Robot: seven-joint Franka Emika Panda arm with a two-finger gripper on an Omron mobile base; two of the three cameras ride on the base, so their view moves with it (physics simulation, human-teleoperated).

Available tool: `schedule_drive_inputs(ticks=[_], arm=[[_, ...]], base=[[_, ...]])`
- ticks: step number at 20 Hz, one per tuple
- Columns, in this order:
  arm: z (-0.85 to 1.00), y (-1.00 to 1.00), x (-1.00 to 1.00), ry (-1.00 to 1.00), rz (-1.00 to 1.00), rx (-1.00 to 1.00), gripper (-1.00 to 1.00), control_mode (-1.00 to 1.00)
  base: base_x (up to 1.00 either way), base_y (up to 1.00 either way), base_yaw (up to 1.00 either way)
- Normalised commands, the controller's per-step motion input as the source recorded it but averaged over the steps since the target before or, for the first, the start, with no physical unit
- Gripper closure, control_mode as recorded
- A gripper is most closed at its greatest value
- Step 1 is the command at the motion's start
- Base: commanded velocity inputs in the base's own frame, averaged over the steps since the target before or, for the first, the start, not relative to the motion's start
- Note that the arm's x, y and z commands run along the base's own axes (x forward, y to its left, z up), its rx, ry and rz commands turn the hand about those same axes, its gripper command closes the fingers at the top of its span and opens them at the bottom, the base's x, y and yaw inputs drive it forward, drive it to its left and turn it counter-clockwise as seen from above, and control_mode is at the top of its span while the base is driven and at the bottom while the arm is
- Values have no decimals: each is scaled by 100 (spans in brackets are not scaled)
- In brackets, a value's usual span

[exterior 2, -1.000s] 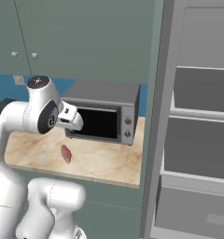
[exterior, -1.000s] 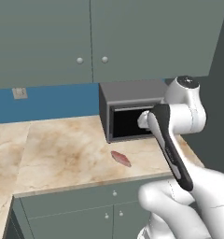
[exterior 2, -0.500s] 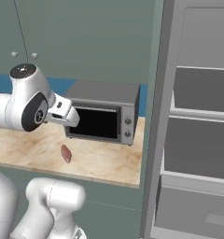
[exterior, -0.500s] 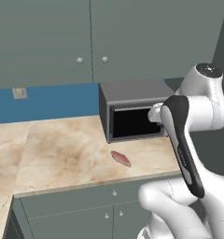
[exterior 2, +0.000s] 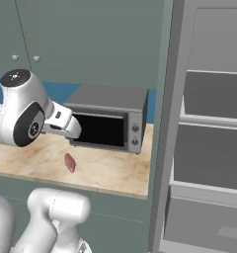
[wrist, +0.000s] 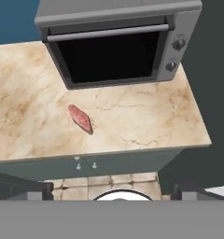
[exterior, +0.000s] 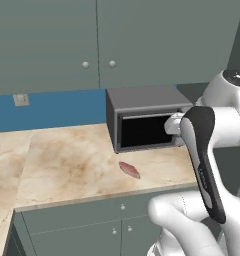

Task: Open the fridge, remove the tangerine, lime, and steak, and place them on any counter.

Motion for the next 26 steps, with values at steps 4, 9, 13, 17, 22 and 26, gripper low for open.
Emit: schedule_drive_inputs(ticks=[4, 9, 13, 17, 22, 26], arm=[[0, 0, 0, 0, 0, 0, -100, 100], [0, 0, 0, 0, 0, 0, -100, 100], [0, 0, 0, 0, 0, 0, -100, 100], [0, 0, 0, 0, 0, 0, -100, 100], [0, 0, 0, 0, 0, 0, -100, 100], [0, 0, 0, 0, 0, 0, -100, 100]], base=[[-53, -10, 0], [-99, -54, 0], [-36, -62, -1], [0, -72, 0], [11, -68, 0], [12, -61, -2]])
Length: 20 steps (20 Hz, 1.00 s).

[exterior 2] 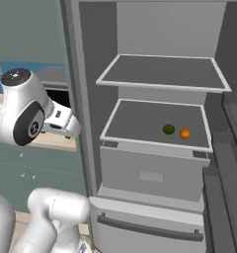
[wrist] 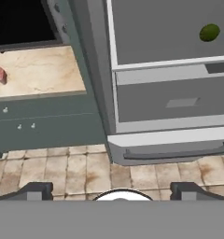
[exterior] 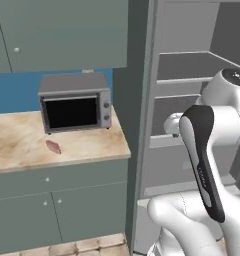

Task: Open the fridge, remove the tangerine, lime, and steak, and place them on any counter.

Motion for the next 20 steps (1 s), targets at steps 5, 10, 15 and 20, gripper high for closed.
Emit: schedule_drive_inputs(ticks=[5, 10, 15, 20], arm=[[0, 0, 0, 0, 0, 0, -100, 100], [0, 0, 0, 0, 0, 0, -100, 100], [0, 0, 0, 0, 0, 0, -100, 100], [0, 0, 0, 0, 0, 0, -100, 100]], base=[[11, -62, -2], [14, -58, -4], [42, -30, -13], [56, -2, -26]])
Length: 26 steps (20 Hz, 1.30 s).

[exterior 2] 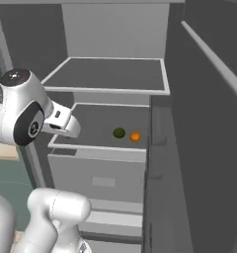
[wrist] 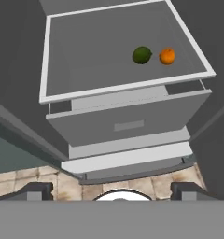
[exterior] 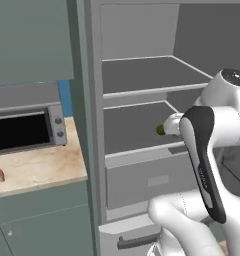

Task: Open the fridge, remove the tangerine, lime, and steak, and place them on any counter.

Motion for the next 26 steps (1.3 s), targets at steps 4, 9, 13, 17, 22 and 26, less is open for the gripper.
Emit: schedule_drive_inputs(ticks=[4, 9, 13, 17, 22, 26], arm=[[0, 0, 0, 0, 0, 0, -100, 100], [0, 0, 0, 0, 0, 0, -100, 100], [-8, -1, 0, 7, 0, 0, -100, -100], [-32, -1, 18, 2, -4, 0, -100, -100], [-41, -3, 47, 4, -10, 1, -100, -100], [-44, -6, 43, 6, -12, 0, -100, -100]], base=[[27, -10, -22], [21, -2, -18], [0, -2, -2], [0, 0, 0], [0, 0, 0], [0, 0, 0]])
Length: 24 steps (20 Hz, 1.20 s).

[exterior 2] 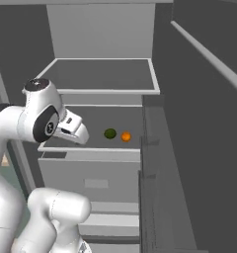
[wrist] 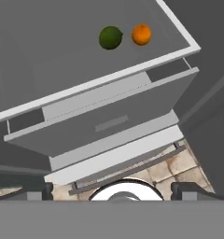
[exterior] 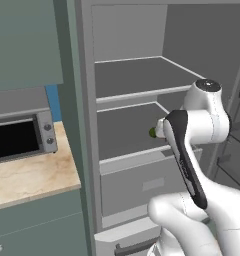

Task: Open the fridge, remove the tangerine, lime, and steak, and place them on any counter.

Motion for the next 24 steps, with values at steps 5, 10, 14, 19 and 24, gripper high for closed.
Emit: schedule_drive_inputs(ticks=[5, 10, 14, 19, 24], arm=[[-41, -33, 76, 1, -15, 0, -100, -100], [-38, -42, 87, 0, -3, 0, -100, -100], [-48, -41, 84, 3, 0, -1, -100, -100], [-29, -43, 76, 7, 1, 0, -100, -100], [-28, -39, 78, 3, 4, 0, -100, -100]], base=[[0, 0, 0], [0, 0, 0], [0, 0, 0], [0, 0, 0], [0, 0, 0]])
